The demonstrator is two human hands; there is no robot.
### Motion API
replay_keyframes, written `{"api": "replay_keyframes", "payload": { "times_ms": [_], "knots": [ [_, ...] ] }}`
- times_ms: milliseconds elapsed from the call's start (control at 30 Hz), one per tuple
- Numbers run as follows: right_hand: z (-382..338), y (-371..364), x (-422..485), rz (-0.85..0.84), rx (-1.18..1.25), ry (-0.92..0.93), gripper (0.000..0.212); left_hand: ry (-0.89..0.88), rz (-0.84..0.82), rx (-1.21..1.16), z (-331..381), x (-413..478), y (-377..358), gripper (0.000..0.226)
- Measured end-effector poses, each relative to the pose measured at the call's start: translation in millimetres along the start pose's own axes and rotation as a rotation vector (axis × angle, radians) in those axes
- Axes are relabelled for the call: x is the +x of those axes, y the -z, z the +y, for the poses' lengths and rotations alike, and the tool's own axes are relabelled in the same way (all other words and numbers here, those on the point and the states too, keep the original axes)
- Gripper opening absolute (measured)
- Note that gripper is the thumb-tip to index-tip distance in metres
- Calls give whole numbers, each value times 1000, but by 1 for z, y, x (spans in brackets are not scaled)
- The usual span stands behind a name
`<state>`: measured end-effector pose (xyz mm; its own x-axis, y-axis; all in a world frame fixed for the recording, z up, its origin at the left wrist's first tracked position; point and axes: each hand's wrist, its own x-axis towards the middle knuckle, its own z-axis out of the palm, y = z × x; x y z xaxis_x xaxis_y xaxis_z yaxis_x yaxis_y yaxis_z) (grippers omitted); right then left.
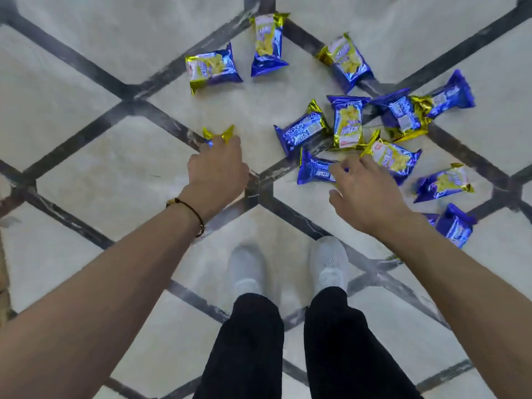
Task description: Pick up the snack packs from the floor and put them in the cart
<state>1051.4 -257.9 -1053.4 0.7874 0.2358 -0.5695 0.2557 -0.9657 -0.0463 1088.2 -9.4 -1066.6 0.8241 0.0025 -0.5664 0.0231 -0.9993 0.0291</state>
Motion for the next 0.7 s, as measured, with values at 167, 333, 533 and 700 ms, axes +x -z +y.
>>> {"api": "replay_keyframes", "payload": {
  "times_ms": [167,333,533,700],
  "knots": [
    [-6,-74,62,49,-22,22,47,46,102,69,-11,58,-78,47],
    [-4,-109,104,25,-92,-22,67,113,208,24,-24,95,-120,59],
    [-2,-130,123,-31,-177,-96,78,181,309,68,-34,112,-133,79],
    [-5,-139,132,-14,-175,-99,73,179,260,-43,-39,115,-142,93]
  ]
}}
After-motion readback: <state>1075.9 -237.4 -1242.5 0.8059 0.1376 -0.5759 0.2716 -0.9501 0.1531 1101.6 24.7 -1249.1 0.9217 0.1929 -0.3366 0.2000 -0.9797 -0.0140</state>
